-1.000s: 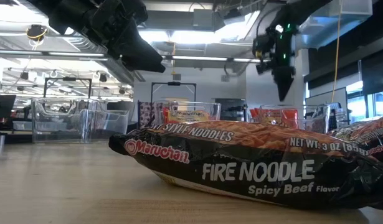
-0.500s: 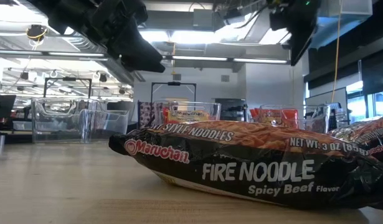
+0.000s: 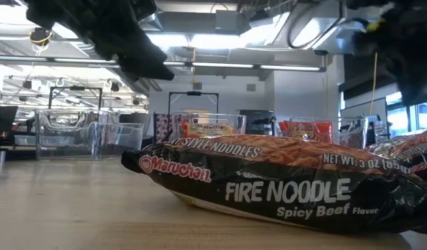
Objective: Sort Maruchan noodles
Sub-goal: Adjust the top right black noddle pack
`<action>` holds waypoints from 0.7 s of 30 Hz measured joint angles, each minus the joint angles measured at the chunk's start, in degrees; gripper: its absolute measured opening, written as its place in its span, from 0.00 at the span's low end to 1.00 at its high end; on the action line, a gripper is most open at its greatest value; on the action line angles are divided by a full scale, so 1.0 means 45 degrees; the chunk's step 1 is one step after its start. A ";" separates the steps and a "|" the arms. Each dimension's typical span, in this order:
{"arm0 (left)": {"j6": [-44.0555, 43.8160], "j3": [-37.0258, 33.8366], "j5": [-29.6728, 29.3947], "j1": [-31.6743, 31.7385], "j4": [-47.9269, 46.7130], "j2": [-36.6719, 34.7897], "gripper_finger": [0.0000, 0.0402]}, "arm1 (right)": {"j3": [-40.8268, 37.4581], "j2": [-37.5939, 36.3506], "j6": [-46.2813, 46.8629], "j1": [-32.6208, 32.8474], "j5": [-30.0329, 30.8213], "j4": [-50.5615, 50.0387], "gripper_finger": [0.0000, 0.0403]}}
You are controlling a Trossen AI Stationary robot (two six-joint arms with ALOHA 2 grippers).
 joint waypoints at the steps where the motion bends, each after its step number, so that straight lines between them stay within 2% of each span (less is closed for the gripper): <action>1: -0.0174 -0.0001 -0.0165 -0.0211 -0.0049 0.0091 0.55 | -0.0360 0.0000 0.0518 0.0473 -0.0185 0.0175 0.49; 5: -0.0755 -0.0005 -0.0920 -0.0935 -0.0049 0.0441 0.55 | -0.1489 0.0062 0.2077 0.1989 -0.0432 0.1222 0.49; 9: -0.1027 -0.0005 -0.1720 -0.1339 0.0018 0.0543 0.55 | -0.1977 0.0274 0.2687 0.2796 -0.0238 0.2372 0.49; 14: -0.1099 -0.0005 -0.2268 -0.1489 0.0087 0.0543 0.55 | -0.2337 0.0878 0.2281 0.2965 0.0218 0.4705 0.49; 21: -0.1095 -0.0005 -0.2331 -0.1484 0.0426 0.0543 0.55 | -0.2761 0.2396 0.1320 0.2963 0.0807 0.6540 0.49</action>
